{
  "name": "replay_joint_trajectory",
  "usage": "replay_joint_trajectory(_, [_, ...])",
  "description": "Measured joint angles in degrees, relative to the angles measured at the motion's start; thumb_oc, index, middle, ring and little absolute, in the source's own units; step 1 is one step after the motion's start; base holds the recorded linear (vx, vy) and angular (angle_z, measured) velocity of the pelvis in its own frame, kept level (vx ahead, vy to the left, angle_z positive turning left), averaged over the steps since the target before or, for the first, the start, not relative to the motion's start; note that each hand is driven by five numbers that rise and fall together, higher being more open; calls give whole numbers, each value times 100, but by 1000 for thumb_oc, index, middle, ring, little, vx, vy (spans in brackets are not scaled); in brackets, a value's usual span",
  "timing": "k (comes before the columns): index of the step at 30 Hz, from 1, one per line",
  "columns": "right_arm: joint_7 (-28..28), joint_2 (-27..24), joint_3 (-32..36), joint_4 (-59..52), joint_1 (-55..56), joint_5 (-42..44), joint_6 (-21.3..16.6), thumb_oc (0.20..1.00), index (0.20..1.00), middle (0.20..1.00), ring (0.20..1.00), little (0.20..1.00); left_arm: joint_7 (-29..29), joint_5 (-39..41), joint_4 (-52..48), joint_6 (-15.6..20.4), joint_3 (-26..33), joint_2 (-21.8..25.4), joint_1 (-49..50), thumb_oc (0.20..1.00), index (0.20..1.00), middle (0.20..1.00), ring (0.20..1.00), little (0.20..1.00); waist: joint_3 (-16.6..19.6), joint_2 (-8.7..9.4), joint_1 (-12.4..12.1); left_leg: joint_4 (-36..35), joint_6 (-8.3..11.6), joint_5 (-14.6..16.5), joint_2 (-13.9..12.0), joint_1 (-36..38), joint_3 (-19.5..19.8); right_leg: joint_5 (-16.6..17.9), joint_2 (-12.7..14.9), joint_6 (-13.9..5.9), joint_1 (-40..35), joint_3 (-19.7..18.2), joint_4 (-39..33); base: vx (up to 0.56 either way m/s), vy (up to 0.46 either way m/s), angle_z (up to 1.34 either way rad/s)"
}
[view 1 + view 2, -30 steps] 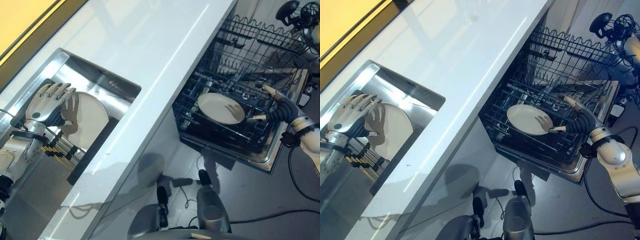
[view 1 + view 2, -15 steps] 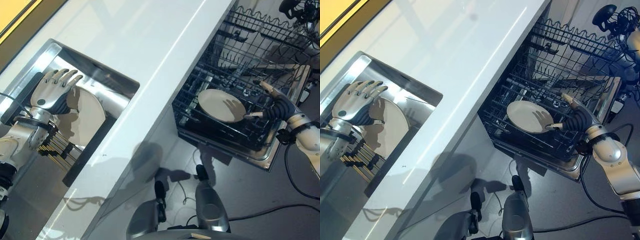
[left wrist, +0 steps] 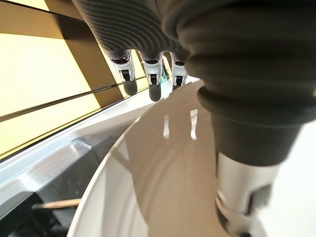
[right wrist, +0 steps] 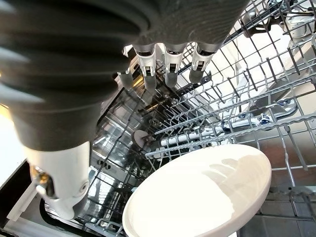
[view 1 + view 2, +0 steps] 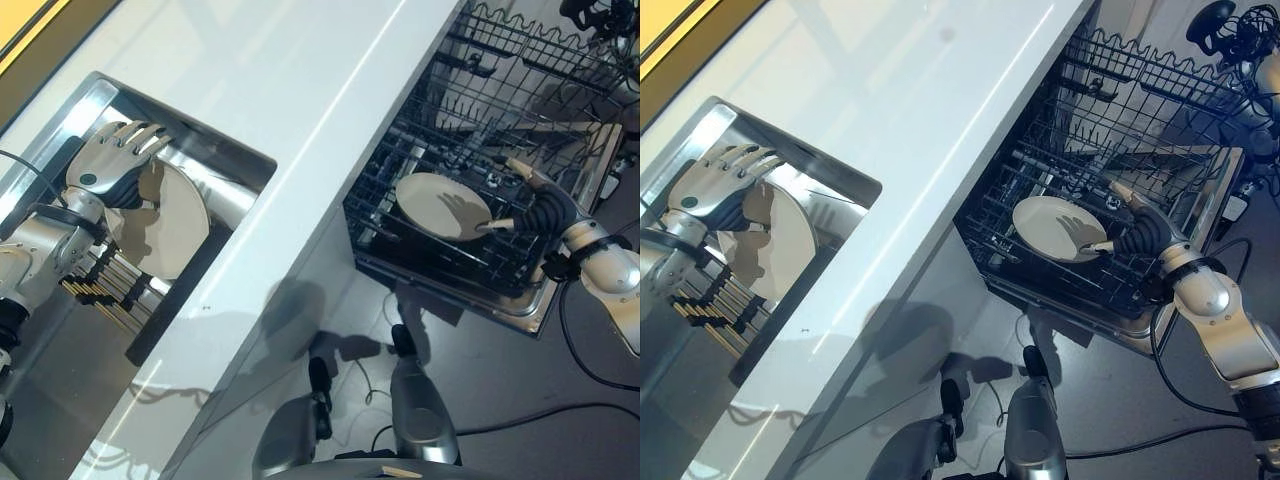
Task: Pick up plates and place into dishwasher.
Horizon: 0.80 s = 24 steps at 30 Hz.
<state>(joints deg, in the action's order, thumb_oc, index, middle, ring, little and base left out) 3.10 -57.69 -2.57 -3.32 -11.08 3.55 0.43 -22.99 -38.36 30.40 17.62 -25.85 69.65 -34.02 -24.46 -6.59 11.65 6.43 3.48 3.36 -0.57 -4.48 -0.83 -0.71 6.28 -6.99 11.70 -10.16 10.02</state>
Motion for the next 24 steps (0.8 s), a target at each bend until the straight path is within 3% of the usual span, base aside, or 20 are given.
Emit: replay_joint_trajectory(24, [0, 1, 15, 0, 23, -1, -3, 1000, 1000, 1000, 1000, 1000, 71, 146, -140, 74, 298, 33, 497, 200, 200, 200, 200, 200, 2, -15, -4, -85, -11, -16, -30, 189, -2, 24, 9, 7, -188, 47, -79, 1, -2, 0])
